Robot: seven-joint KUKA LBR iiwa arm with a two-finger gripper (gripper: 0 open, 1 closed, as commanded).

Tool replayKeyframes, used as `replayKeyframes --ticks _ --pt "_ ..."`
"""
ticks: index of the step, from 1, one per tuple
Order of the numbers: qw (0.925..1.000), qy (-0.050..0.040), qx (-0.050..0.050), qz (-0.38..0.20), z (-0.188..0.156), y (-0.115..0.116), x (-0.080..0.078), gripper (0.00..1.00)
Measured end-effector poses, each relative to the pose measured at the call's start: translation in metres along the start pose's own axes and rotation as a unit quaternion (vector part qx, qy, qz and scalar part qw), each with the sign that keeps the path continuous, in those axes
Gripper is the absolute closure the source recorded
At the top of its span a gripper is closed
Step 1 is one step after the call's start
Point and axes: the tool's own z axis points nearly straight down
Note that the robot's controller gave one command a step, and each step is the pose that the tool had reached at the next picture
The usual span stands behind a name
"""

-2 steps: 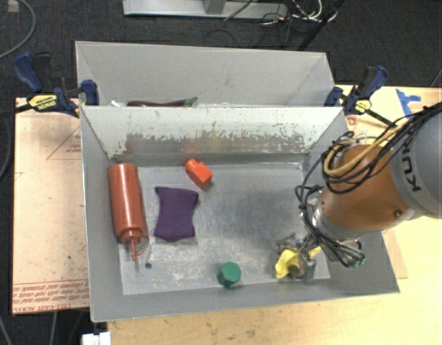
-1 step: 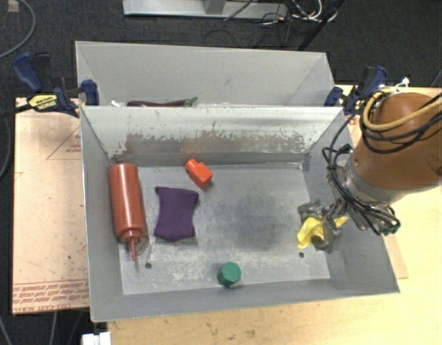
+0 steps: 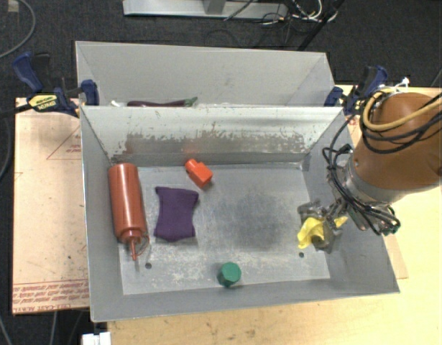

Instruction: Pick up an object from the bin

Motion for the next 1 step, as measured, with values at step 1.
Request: replayKeyframes --ticks 1 --pt "1.0 0.0033 -0.002 0.008 -0.0377 0.0011 -0.0031 1.0"
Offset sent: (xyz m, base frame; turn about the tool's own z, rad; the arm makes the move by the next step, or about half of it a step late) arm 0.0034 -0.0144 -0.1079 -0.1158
